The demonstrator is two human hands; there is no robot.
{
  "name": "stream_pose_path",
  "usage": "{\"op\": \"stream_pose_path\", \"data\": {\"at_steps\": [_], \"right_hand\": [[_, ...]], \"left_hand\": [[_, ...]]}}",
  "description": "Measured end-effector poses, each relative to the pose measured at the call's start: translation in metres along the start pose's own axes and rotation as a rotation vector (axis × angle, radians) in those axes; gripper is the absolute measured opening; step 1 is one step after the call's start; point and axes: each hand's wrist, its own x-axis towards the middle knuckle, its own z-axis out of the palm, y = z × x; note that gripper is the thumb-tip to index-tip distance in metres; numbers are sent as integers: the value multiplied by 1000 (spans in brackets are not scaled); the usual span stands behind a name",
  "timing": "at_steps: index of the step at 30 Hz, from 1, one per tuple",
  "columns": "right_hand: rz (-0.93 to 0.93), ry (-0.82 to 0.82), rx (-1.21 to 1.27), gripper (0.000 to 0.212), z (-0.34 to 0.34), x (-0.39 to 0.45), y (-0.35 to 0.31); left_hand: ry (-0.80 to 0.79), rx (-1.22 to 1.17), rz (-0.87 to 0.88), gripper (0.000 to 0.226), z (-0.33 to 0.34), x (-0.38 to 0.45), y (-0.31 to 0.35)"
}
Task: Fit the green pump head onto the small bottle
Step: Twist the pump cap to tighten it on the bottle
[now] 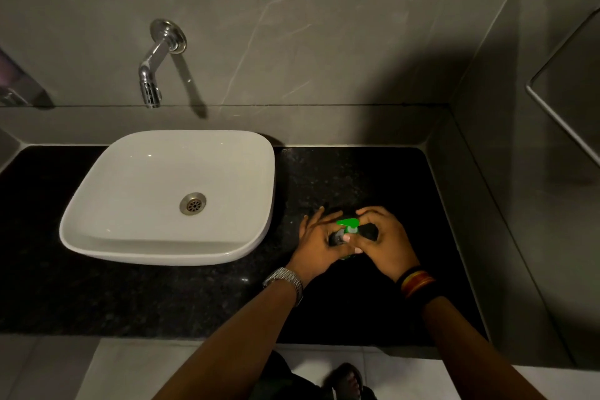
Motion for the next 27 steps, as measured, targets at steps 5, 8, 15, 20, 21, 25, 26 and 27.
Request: {"op": "stream_pose_path", "data": {"at_steps": [5, 8, 15, 20, 21, 25, 26, 27], "right_hand": [[12, -35, 18, 37, -1, 0, 5], [-31, -62, 4, 31, 4, -1, 11], [-74, 153, -245, 24, 15, -11, 5], [-40, 31, -145, 35, 0, -5, -6], [-50, -16, -82, 41, -8, -2, -10], [-224, -194, -261, 34, -36, 11, -31], [-244, -234, -309, 31, -41, 14, -37], [-261, -253, -338, 30, -45, 18, -43]], "left_hand": [[-14, 6, -12, 63, -1, -2, 2], [4, 22, -12, 62, 0, -3, 1], [80, 45, 3, 48, 6, -2, -3], [38, 35, 0, 53, 1, -1, -1], [27, 20, -1, 54, 1, -1, 0], [-10, -9, 1, 48, -2, 0, 0], [-18, -11, 2, 50, -3, 0, -1], [-24, -7, 3, 53, -3, 0, -1]]}}
